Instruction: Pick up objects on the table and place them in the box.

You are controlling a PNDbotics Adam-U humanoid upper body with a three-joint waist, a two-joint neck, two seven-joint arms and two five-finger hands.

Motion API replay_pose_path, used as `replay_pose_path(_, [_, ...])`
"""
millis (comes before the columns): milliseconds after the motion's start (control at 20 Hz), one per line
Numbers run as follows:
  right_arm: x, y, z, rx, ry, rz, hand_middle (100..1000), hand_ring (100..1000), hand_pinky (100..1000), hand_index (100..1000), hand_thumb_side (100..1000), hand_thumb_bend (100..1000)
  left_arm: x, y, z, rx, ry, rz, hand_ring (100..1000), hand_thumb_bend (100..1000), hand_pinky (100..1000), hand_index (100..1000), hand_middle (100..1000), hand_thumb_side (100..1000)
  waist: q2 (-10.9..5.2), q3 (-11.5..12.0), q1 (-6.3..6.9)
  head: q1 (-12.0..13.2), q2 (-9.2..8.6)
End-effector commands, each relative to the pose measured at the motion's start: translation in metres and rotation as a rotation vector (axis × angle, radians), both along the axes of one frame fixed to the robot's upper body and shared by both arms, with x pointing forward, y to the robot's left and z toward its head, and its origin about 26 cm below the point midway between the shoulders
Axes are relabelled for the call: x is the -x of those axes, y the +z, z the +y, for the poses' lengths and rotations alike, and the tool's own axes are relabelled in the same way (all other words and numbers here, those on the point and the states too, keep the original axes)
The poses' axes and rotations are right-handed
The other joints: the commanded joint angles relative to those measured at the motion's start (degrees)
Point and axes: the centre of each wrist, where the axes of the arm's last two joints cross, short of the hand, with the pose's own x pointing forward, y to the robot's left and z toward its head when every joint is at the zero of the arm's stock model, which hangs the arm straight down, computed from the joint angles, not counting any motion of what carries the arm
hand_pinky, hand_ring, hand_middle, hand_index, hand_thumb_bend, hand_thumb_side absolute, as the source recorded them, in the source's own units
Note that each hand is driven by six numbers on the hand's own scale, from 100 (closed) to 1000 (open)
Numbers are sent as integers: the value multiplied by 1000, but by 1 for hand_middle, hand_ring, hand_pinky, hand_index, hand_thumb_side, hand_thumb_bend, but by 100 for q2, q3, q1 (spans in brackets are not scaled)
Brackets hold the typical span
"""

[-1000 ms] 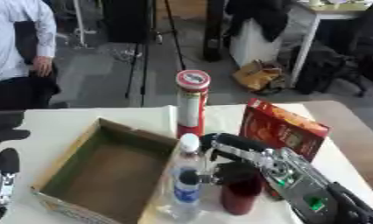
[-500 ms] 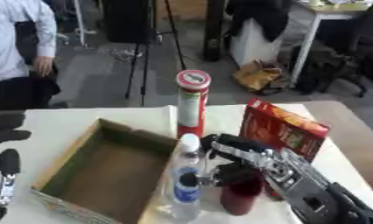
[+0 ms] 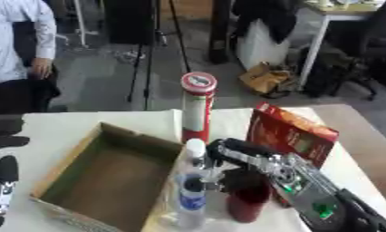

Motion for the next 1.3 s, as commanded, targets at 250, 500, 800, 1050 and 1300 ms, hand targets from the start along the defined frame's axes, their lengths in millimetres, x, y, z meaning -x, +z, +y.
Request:
replay_pose_path(250, [-1,8,-3,-50,-40,-40,530,613,653,661,865,643,2,5,0,-14,-7,-11,806,100,839,753,792,814,-77,7,14,-15,-67])
replay_pose_path(500, [-2,8,-3,-71,-59,-46,486,585,627,616,838,625,2,5,0,-16,-8,-9,806,100,839,753,793,813,-72,7,16,-19,-73])
replay_pose_path(800, [-2,7,-2,-92,-75,-48,458,567,611,585,793,612,2,5,1,-19,-10,-5,806,100,839,753,793,812,-56,14,19,-25,-75])
replay_pose_path(1050, [-1,9,-1,-113,-87,-59,404,551,587,529,737,574,2,5,1,-23,-12,-1,807,100,839,754,794,811,-48,9,16,-32,-77])
replay_pose_path(1300, [0,11,1,-132,-99,-76,381,534,571,505,703,560,2,5,0,-29,-15,4,807,100,840,754,794,810,-48,8,10,-34,-83])
